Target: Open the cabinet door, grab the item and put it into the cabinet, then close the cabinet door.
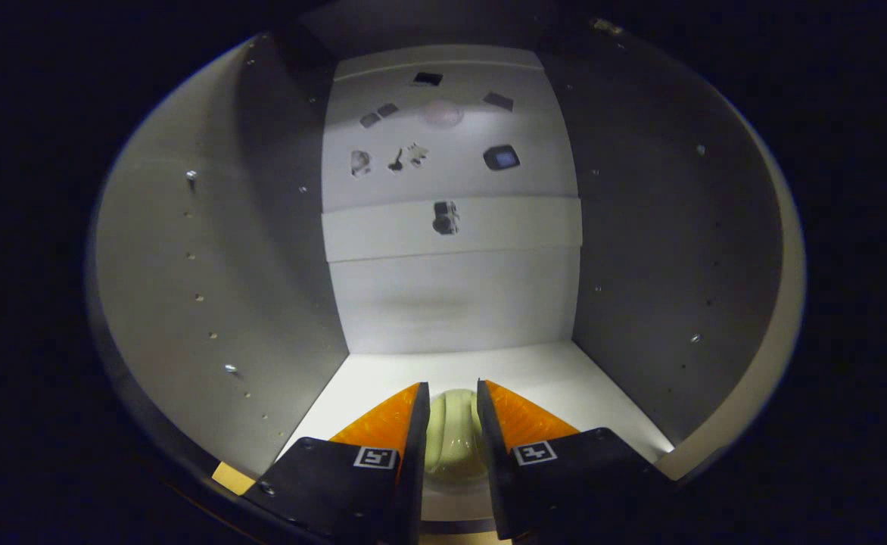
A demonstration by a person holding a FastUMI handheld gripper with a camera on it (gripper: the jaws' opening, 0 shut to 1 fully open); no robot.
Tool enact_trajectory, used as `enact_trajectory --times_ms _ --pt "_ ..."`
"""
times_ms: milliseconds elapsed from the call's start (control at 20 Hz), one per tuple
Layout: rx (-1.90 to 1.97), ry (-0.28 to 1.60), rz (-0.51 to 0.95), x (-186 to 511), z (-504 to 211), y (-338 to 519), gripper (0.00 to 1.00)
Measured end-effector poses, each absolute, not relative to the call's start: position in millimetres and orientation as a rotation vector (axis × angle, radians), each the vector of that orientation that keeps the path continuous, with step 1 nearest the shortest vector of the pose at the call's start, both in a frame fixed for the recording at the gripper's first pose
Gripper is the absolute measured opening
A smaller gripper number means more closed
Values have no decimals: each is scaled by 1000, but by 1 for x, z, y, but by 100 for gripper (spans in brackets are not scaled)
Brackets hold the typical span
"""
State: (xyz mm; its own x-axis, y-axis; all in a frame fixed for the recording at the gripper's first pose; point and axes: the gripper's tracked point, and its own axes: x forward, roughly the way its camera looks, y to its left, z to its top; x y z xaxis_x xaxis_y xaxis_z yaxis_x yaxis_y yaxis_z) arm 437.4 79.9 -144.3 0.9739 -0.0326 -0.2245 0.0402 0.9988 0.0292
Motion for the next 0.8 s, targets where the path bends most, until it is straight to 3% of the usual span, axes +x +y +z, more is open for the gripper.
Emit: enact_trajectory --times_ms 300,500,650,800 --pt "-3 164 -31 340 -92 100 50" --pt "-9 128 -39 276 -70 116 75" --pt "20 82 -72 235 -57 121 100" --pt "32 79 -107 191 -59 120 99"
